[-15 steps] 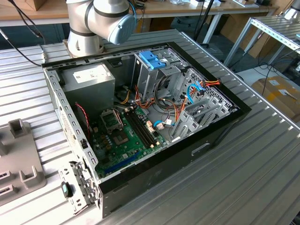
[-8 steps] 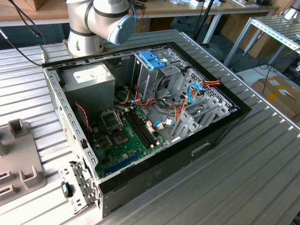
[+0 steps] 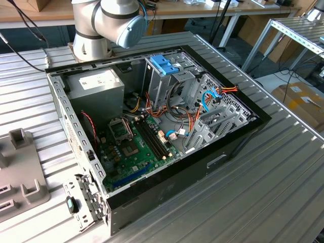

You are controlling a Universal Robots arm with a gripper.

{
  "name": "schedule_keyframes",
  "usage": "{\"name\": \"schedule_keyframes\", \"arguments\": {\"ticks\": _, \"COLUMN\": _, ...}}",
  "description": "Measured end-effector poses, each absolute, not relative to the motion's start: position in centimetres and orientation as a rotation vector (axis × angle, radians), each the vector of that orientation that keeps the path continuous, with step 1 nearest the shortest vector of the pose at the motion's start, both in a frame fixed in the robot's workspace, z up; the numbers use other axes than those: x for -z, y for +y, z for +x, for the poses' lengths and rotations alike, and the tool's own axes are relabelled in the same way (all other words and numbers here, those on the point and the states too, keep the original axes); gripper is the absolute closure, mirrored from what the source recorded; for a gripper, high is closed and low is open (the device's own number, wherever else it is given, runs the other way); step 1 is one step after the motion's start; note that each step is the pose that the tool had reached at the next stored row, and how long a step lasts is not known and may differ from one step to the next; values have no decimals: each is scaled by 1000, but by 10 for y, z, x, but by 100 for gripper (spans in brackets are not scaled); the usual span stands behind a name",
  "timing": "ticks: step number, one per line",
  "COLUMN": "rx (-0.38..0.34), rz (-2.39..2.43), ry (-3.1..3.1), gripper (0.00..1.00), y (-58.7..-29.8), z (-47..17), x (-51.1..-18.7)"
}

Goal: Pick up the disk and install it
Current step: 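Pick up the disk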

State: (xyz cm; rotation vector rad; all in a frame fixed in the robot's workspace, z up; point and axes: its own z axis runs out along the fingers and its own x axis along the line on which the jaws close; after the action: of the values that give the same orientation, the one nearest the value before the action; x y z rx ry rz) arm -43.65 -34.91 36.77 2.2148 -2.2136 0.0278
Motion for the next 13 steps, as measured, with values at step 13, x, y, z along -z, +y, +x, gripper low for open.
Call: {"name": "schedule_keyframes", "arguments": {"ticks": 13, "rx": -28, "rz": 2173, "ry": -2254, "gripper": 89, "y": -344, "z": -434, "x": -353}}
